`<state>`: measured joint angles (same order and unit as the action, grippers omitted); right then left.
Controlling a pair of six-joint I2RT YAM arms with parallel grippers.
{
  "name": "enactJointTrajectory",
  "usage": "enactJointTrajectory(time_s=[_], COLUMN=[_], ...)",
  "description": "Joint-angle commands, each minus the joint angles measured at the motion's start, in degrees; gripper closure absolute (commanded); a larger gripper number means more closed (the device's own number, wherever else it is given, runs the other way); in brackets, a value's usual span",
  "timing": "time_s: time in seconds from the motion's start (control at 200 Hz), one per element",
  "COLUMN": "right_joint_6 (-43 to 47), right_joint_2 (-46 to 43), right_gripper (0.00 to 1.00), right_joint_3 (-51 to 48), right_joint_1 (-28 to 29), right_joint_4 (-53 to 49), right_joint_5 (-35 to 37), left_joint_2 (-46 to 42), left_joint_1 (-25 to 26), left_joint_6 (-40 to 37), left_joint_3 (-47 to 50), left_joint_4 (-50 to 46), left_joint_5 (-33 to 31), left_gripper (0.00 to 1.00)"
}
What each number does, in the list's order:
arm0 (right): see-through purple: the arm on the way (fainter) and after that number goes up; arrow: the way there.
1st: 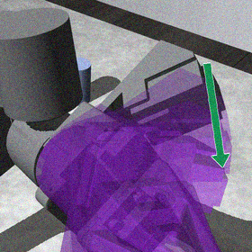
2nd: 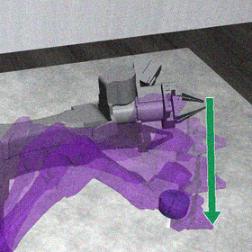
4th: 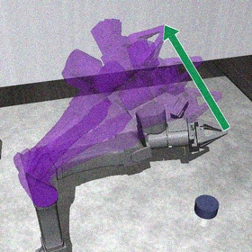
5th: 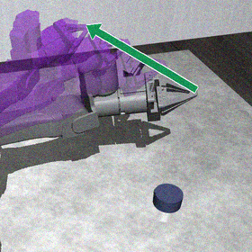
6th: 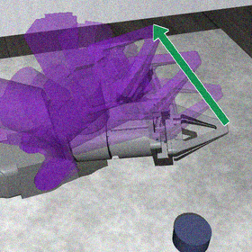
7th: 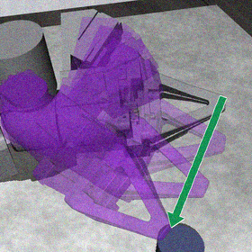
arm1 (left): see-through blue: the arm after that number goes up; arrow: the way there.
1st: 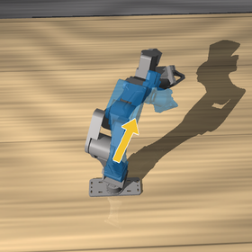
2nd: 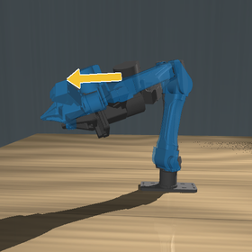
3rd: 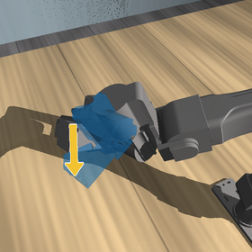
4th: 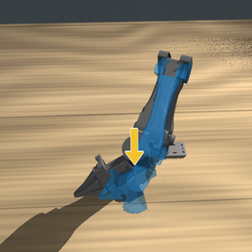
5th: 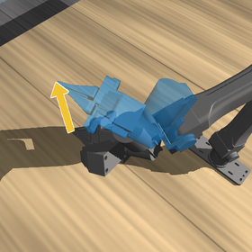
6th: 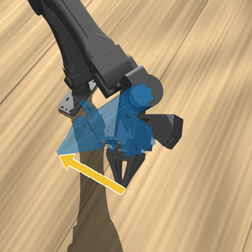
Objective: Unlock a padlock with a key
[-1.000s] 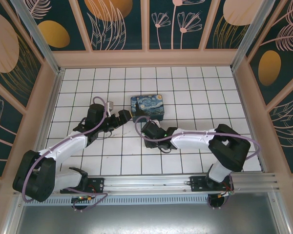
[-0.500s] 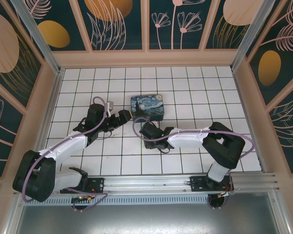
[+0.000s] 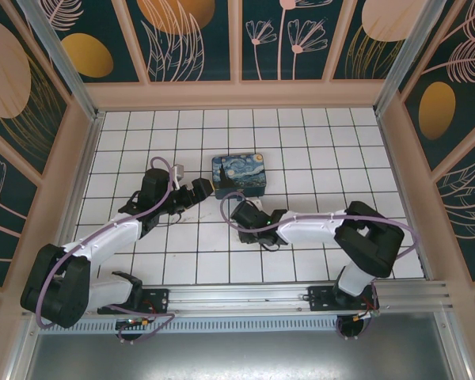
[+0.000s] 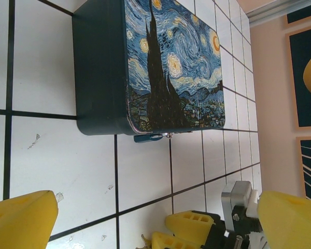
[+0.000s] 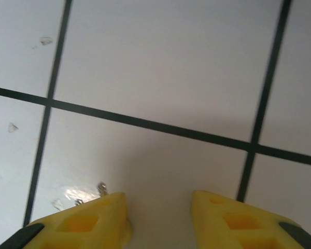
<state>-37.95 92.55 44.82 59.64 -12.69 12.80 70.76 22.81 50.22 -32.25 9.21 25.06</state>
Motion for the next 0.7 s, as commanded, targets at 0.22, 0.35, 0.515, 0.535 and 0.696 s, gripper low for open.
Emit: enactJointTrajectory(time_s=[0.22, 0.35, 0.515, 0.535, 0.696], right_joint_6=[-3.66, -1.70, 0.88, 1.13, 2.96], right_joint_2=[-8.93, -10.20, -7.37, -6.66, -1.51], right_gripper=[0.60, 0.55, 0.49, 0.48, 0.43], right_joint_3=[-6.41, -5.09, -0.77, -0.21, 4.00], right_joint_1=[-1.19, -1.19, -1.12, -1.10, -0.58], right_joint_4=[-5.02, -2.23, -1.56, -1.57, -2.23], right_joint_5=[0.52, -1.87, -3.85, -4.05, -4.44], left_joint_2=[-0.19, 0.30, 0.45, 0.43, 0.34], left_joint_1=[-0.24, -0.22, -0.22, -0.24, -0.22], left_joint_6=[0.02, 0.06, -0.03, -0.03, 0.04], left_joint_3=[-0.14, -0.18, -0.18, -0.18, -0.26], left_joint_4=[1.01, 1.25, 1.30, 1.32, 1.12], left_joint_5=[0.43, 0.52, 0.43, 0.39, 0.43], left_gripper=[0.01, 0.01, 0.01, 0.01, 0.01])
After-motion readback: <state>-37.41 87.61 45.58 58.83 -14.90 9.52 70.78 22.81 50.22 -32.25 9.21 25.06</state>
